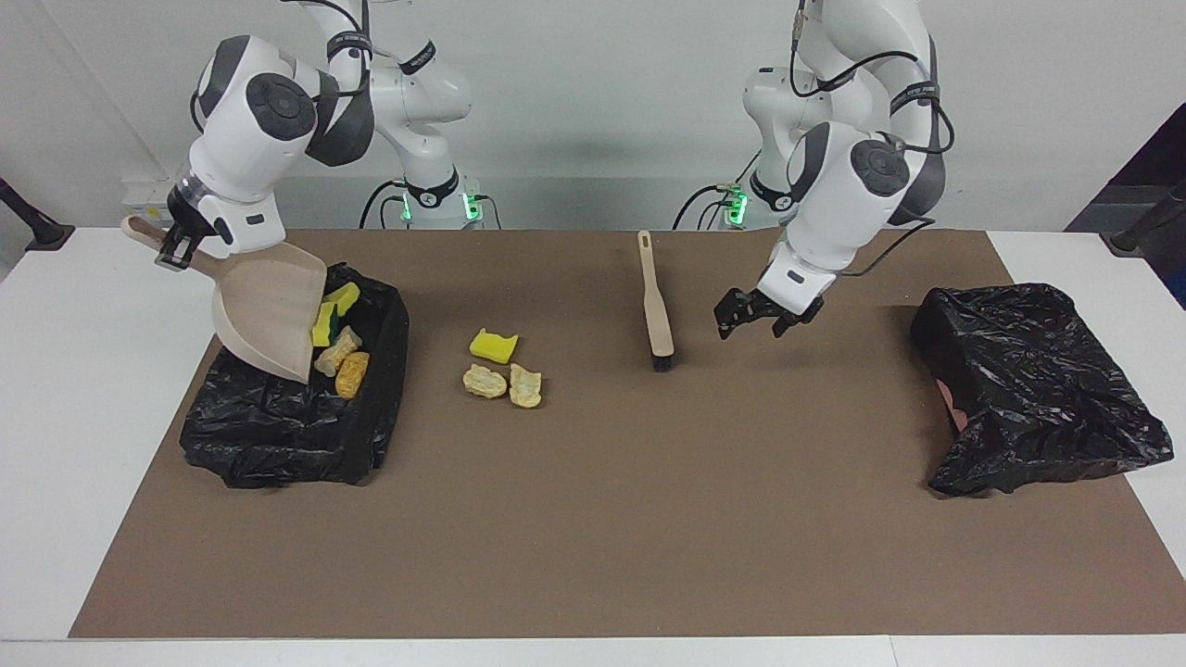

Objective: Sweep and dump trash in bin
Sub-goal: 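Tip the dustpan into the bag while the left gripper withdraws, then bring the empty dustpan back to the table middle with the right gripper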

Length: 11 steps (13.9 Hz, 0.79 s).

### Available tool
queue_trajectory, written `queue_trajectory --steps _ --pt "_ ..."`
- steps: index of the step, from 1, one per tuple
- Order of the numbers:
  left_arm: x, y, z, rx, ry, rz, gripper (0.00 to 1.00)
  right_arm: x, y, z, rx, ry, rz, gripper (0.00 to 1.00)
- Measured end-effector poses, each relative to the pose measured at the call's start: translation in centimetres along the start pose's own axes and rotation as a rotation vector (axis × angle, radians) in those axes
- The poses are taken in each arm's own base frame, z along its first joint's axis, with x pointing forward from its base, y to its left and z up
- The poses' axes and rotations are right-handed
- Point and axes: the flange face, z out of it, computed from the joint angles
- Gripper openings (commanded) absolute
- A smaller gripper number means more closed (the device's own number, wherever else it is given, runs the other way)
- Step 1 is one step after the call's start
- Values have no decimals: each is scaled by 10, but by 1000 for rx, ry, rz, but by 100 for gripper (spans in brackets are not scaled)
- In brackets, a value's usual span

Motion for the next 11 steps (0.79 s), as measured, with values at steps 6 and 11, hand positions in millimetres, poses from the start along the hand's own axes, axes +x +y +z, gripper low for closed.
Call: queue_trajectory --steps 6,11 --pt "12 -107 -47 53 -23 90 100 52 -27 -81 180 354 554 0" --pt "-6 -135 -82 102 -32 88 100 155 -18 -145 430 586 1047 0"
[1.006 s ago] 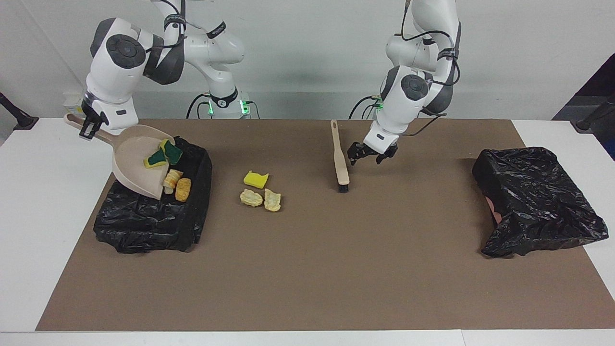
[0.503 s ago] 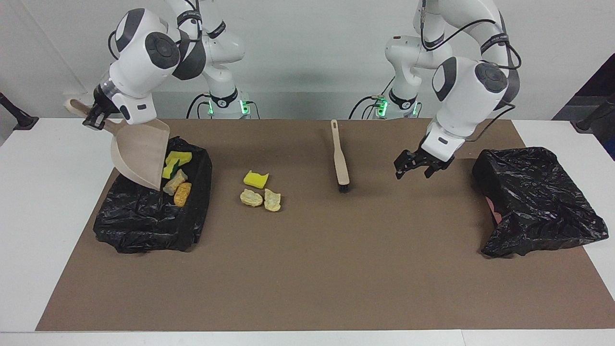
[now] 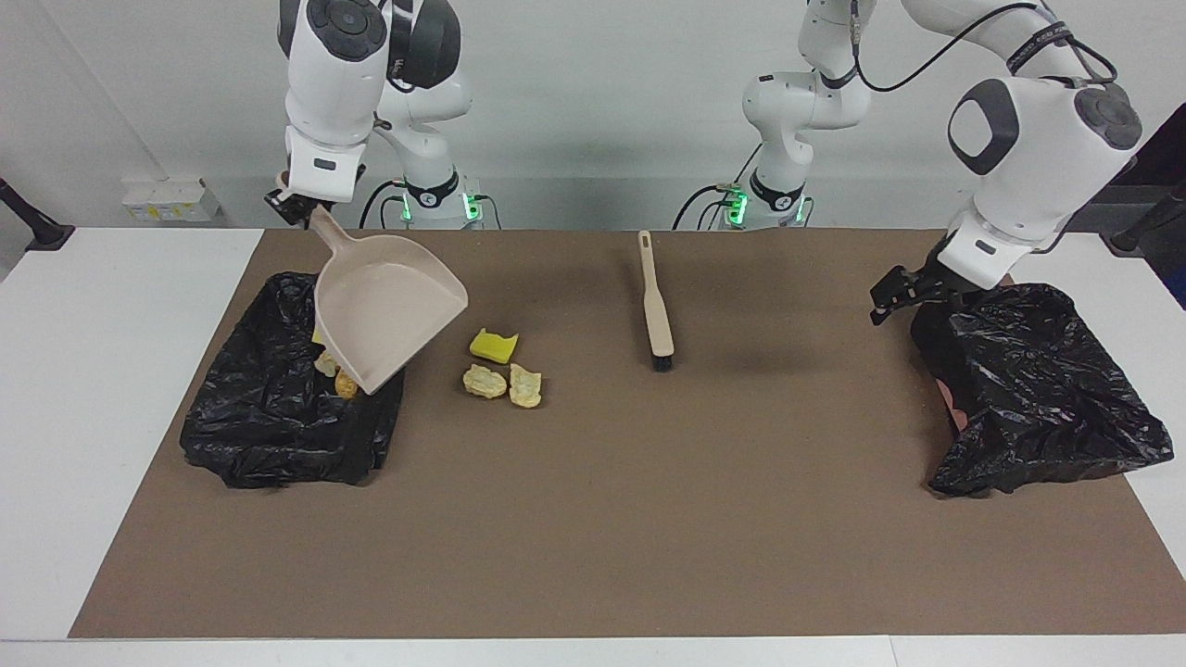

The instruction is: Sweep and dump trash in bin

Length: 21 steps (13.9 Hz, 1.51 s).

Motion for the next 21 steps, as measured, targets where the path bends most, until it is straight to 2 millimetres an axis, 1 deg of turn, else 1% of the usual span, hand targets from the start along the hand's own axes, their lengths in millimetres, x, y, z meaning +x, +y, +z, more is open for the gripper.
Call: queue_trajectory --steps 1,2,3,4,7,8,9,11,12,13,14,15,17,18,19,20,21 --pt "-4 4 -4 23 -6 15 100 20 -26 9 14 6 82 0" --pt "-7 8 -8 36 -6 26 100 43 -53 16 29 19 143 0" --pt "-9 10 -10 43 -9 31 100 67 -76 21 60 34 171 0" --pt "-9 10 -10 46 -11 32 100 89 -93 22 97 54 199 0" --pt "-9 10 -10 48 -10 33 100 157 -126 22 173 134 324 0" --pt "-9 11 -10 48 -9 34 100 176 -137 25 185 153 356 0" --pt "-9 11 -11 48 -9 34 100 196 -150 31 198 171 385 0" --pt "-10 11 -12 48 -6 34 100 235 -174 56 232 224 428 0" --pt "-10 12 -13 48 -5 35 100 249 -186 70 249 249 434 0" --pt "-10 12 -13 48 -4 36 100 259 -198 83 262 257 433 0" --pt "-11 13 -13 48 -4 37 100 265 -208 91 274 260 438 0" --pt "-11 14 -14 48 -4 40 100 268 -217 95 289 270 449 0" --pt "-11 19 -14 48 -6 48 100 268 -239 95 310 279 451 0" --pt "-12 22 -14 49 -7 53 100 266 -248 94 312 279 443 37" --pt "-12 25 -14 49 -6 59 100 265 -253 93 313 279 437 59" --pt "-12 27 -14 49 -6 63 100 265 -253 92 314 281 436 74" --pt "-12 30 -15 49 -5 68 100 265 -252 91 315 284 435 77"
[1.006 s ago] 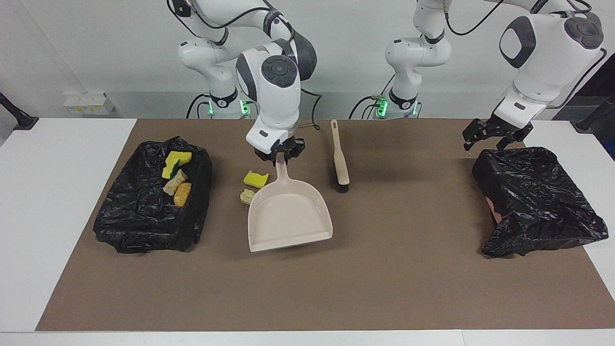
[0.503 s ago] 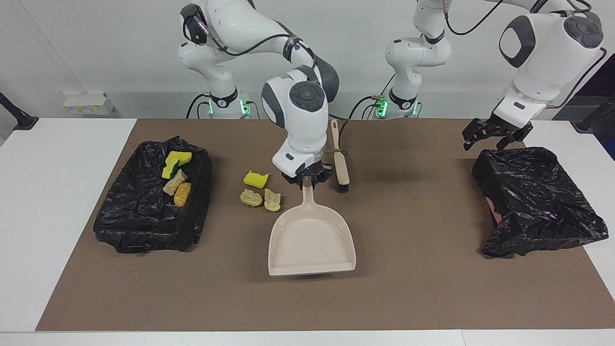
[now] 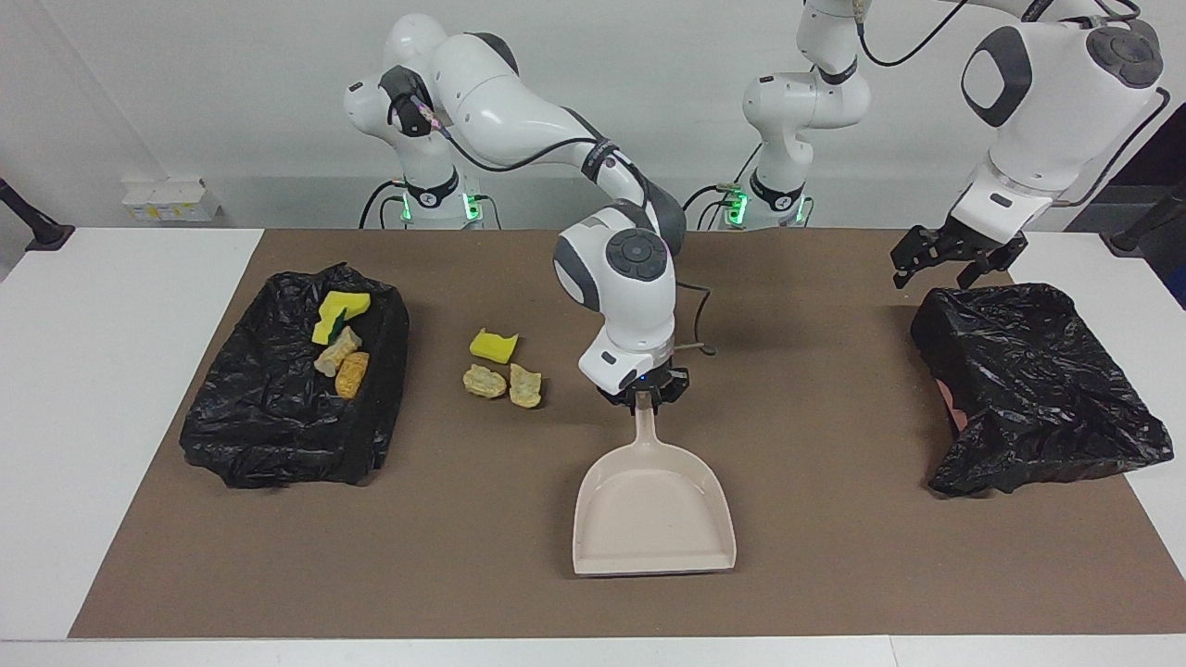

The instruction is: Sweep and dump trash in bin

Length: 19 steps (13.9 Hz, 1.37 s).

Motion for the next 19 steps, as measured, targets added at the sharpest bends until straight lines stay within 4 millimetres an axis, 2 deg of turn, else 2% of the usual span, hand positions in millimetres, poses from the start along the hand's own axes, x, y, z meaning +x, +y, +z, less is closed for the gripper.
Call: queue_trajectory --steps 1,2,3,4,6,8,10,14,16,19 --pt "0 3 0 0 0 6 100 2 2 0 1 2 -6 77" --pt "0 6 0 0 1 10 100 3 3 0 1 2 -16 82" --pt "0 9 0 0 0 15 100 3 3 -1 1 2 -24 96" --pt "0 13 1 1 -1 23 100 3 3 -1 1 3 -28 100" --pt "4 27 5 2 1 44 100 1 1 -12 2 5 -35 100" --pt "14 52 16 3 22 68 100 -13 1 -36 -10 -9 -45 100" --pt "29 81 35 4 45 96 100 -42 2 -50 -31 -43 -69 100" --pt "53 138 85 4 64 113 100 -119 1 -49 -34 -164 -98 100" --pt "61 177 111 -3 87 71 100 -158 0 -40 -28 -181 -104 100" --pt "66 230 146 -27 126 -34 100 -228 6 -7 -29 -181 -108 100"
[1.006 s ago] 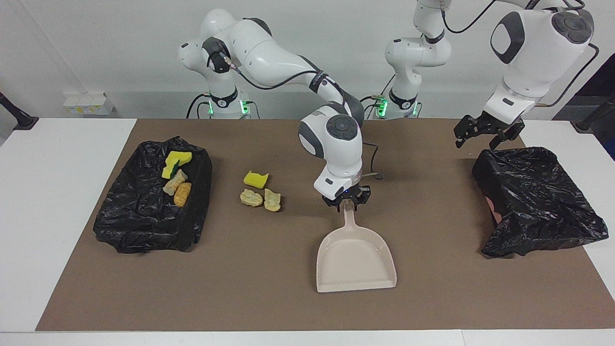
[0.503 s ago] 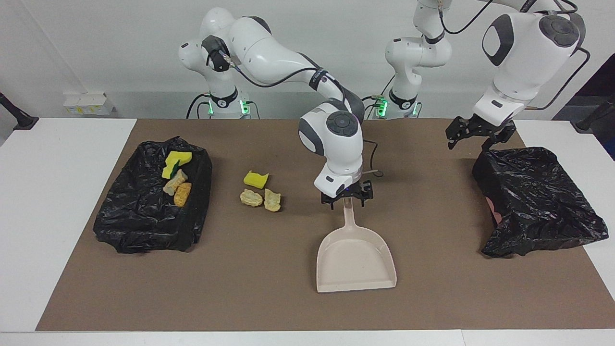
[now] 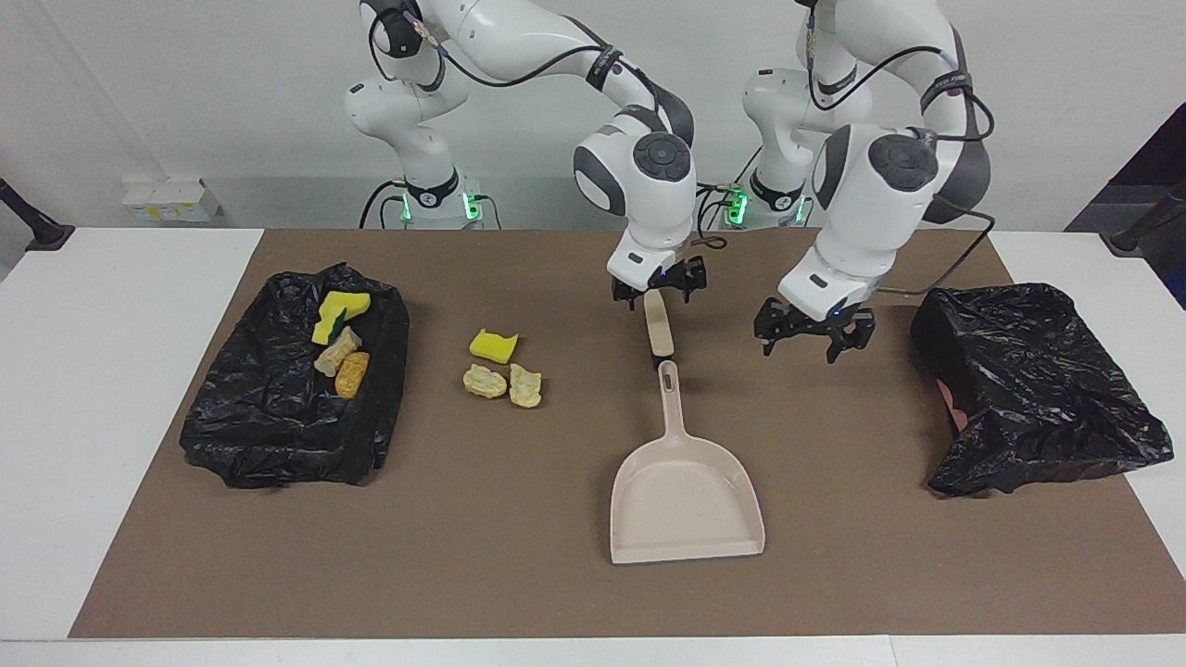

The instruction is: Sweep and dump trash in bin

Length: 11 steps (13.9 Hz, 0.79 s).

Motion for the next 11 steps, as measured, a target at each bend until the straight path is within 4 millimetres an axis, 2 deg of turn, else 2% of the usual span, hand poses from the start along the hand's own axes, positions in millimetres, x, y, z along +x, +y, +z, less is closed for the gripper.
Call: queue_trajectory --steps 2,4,5,6,7,9,10,11 --pt "-4 28 16 -12 14 -14 100 -32 2 23 -30 -20 -9 100" --pt "-9 48 27 -19 22 -25 100 -43 5 25 -39 -24 -7 100" --pt "-13 60 34 -24 27 -23 100 -45 6 23 -37 -20 -7 84" --pt "-16 69 40 -26 28 -20 100 -46 7 21 -36 -18 -7 77" --pt "-19 75 48 -23 19 -15 99 -46 7 20 -36 -18 -8 77" --pt "-25 86 65 -15 0 -2 73 -47 6 21 -31 -19 -5 77" --pt "-26 89 71 -14 -2 -2 65 -48 6 23 -21 -14 -1 75" --pt "-27 90 73 -14 -2 -4 62 -49 5 25 -12 -10 0 55"
